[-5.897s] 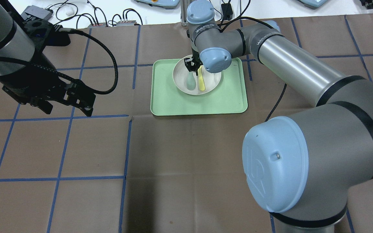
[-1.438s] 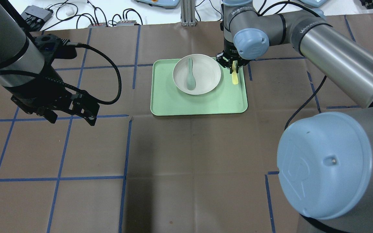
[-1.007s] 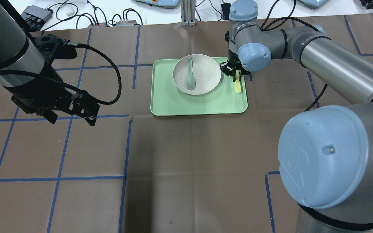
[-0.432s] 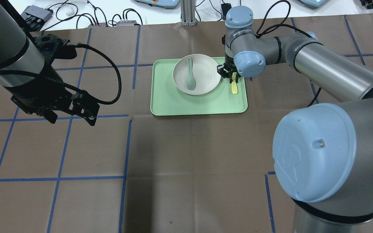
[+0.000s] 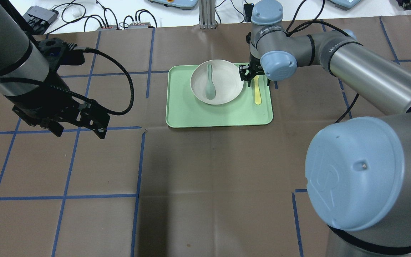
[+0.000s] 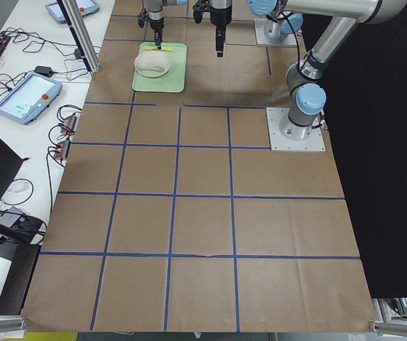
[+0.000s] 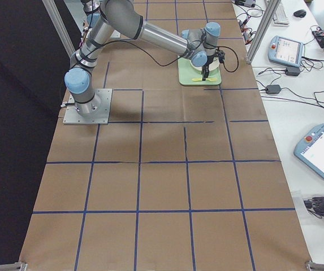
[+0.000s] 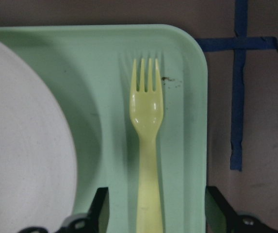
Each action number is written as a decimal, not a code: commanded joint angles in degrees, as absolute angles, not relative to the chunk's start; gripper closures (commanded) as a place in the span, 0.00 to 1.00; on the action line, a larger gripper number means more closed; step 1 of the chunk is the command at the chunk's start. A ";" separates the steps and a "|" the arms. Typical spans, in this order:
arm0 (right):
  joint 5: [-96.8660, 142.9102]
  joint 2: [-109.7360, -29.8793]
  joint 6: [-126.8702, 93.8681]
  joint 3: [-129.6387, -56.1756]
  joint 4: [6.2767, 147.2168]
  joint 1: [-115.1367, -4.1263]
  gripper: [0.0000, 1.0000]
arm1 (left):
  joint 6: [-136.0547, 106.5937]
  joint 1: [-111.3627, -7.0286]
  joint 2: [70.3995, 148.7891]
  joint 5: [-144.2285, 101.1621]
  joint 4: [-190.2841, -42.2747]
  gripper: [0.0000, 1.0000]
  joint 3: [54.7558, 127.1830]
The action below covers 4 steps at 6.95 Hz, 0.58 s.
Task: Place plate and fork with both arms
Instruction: 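Lower the fork onto the tray and open the right gripper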
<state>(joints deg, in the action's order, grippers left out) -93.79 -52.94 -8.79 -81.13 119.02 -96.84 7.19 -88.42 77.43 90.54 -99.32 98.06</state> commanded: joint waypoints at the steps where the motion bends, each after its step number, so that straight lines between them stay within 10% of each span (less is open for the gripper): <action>1: -93.52 -57.80 -8.44 -81.91 113.23 -96.77 0.00 | 7.12 -88.42 77.34 90.61 -99.40 0.00 98.09; 4: -91.85 -70.26 -2.57 -84.18 98.39 -95.28 0.00 | 7.12 -88.51 77.26 90.62 -99.49 0.00 98.17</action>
<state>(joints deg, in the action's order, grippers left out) -92.16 -64.61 -4.81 -82.77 103.62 -95.97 7.12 -88.47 77.27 90.59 -99.42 98.14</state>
